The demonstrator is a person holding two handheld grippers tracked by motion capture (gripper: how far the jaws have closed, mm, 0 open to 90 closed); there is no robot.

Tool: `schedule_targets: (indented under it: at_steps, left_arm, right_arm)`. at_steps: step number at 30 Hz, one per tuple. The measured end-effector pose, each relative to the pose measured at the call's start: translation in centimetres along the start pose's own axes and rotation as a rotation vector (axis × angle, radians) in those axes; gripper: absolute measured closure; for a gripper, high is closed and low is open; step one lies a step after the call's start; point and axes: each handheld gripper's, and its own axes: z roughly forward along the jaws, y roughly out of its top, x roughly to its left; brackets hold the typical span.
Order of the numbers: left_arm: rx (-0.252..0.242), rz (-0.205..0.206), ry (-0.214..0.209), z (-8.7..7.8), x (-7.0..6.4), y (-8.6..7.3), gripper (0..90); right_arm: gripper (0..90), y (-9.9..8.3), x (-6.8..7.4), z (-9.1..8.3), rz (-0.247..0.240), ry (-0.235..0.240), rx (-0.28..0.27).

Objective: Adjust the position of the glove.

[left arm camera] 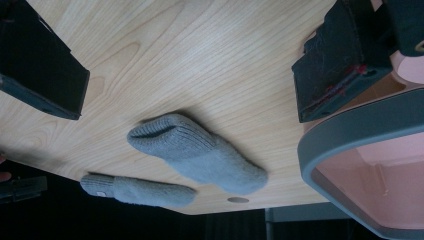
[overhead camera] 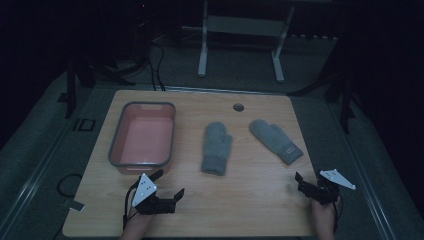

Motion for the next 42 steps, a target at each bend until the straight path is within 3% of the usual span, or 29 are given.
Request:
schedule_targets:
  at_steps: [3,6,10,17,24,32,38,42]
  left_arm:
    - [-0.002,0.005,0.020,0.0,-0.2,-0.1,1.8]
    - [-0.014,-0.023,0.021,-0.1,0.0,0.0,1.8]
    - [-0.025,-0.044,0.014,-0.3,0.1,0.1,1.8]
    - [-0.017,-0.028,0.013,-0.2,0.0,0.0,1.8]
    - [-0.014,-0.039,0.010,-0.1,0.0,0.0,1.8]
    - [-0.011,-0.048,0.008,-0.1,0.2,0.0,1.8]
    - [0.001,-0.036,0.005,0.0,0.2,0.0,1.8]
    - [-0.003,-0.039,0.004,-0.1,0.2,0.0,1.8]
  right_arm:
    - [14.4,0.6,0.6,-0.1,-0.046,0.035,0.061]
    - [14.4,1.5,1.0,-0.2,-0.071,0.037,0.063]
    - [14.4,2.8,0.8,-0.2,-0.059,0.033,0.057]
    - [14.0,4.8,0.9,-0.5,-0.052,0.059,0.041]
    - [13.6,6.9,1.8,-0.4,-0.082,0.073,0.010]
    - [13.3,10.6,3.6,0.1,-0.130,0.129,-0.006]
    - [13.0,12.7,5.5,0.6,-0.202,0.168,-0.022]
    - [12.9,14.0,6.7,1.1,-0.226,0.205,-0.031]
